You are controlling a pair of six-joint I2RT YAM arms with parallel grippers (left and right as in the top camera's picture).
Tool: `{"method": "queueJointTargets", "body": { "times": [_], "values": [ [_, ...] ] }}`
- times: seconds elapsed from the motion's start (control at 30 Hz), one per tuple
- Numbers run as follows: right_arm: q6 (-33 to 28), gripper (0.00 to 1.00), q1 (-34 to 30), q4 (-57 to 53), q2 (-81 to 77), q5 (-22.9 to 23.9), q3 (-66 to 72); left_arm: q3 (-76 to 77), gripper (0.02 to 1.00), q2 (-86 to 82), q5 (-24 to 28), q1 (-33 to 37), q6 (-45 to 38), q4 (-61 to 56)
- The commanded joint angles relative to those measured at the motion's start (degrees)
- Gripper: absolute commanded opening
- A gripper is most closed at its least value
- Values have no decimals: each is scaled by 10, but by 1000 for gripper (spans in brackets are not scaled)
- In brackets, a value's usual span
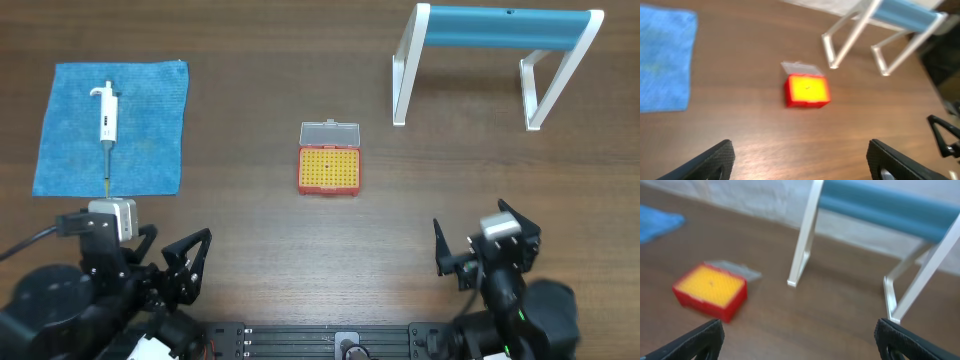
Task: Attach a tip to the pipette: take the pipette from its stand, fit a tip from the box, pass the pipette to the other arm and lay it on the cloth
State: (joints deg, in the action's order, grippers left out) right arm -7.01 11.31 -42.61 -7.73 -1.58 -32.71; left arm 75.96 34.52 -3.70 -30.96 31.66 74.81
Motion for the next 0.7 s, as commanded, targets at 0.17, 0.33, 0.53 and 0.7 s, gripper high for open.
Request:
{"method": "queueJointTargets", "body": {
  "times": [0.17,0.33,0.53,0.7],
  "values": [
    [-19,974,-2,-21,-60,50,31,-130,860,-26,-53,-2,39,-11],
    [-19,974,-2,-53,-60,50,31,-132,858,-26,-53,-2,39,-11],
    [-19,974,-2,-54,-60,50,31,-132,858,-26,-53,-2,39,-11],
    [-19,974,-2,-54,-60,50,31,-143,858,-44,-146,71,-95,0]
  ]
}}
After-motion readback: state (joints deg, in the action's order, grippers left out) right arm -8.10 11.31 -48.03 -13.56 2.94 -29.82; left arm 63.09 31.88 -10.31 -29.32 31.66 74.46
